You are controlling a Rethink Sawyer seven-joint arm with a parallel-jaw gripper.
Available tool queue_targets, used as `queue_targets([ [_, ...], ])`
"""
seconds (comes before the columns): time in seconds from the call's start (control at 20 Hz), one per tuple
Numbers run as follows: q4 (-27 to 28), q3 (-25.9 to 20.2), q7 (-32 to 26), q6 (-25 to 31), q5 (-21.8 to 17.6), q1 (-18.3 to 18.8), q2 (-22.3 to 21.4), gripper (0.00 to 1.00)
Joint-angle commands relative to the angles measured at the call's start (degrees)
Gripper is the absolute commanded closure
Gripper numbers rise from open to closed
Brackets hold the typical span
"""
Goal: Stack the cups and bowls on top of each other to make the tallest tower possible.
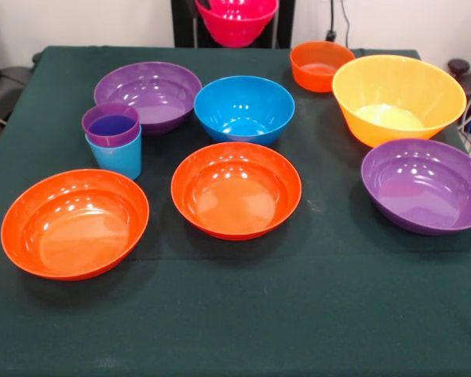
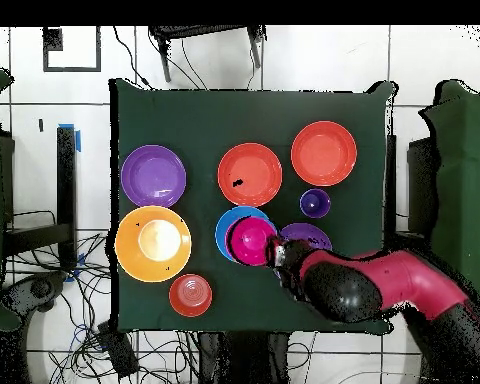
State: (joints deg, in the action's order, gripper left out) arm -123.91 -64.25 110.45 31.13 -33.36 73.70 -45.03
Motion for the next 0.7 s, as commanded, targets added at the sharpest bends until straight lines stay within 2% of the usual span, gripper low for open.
queue_targets([
  [0.05,18.10,-0.54,-25.46,11.94,-3.67,-5.23,10.81,1.00],
  [0.2,22.71,0.17,-27.73,14.02,-3.50,-6.90,13.09,1.00],
  [0.4,25.84,0.12,-31.36,16.84,-2.71,-7.66,14.91,1.00],
  [0.7,30.39,0.06,-36.67,22.36,-1.32,-8.18,15.63,1.00],
])
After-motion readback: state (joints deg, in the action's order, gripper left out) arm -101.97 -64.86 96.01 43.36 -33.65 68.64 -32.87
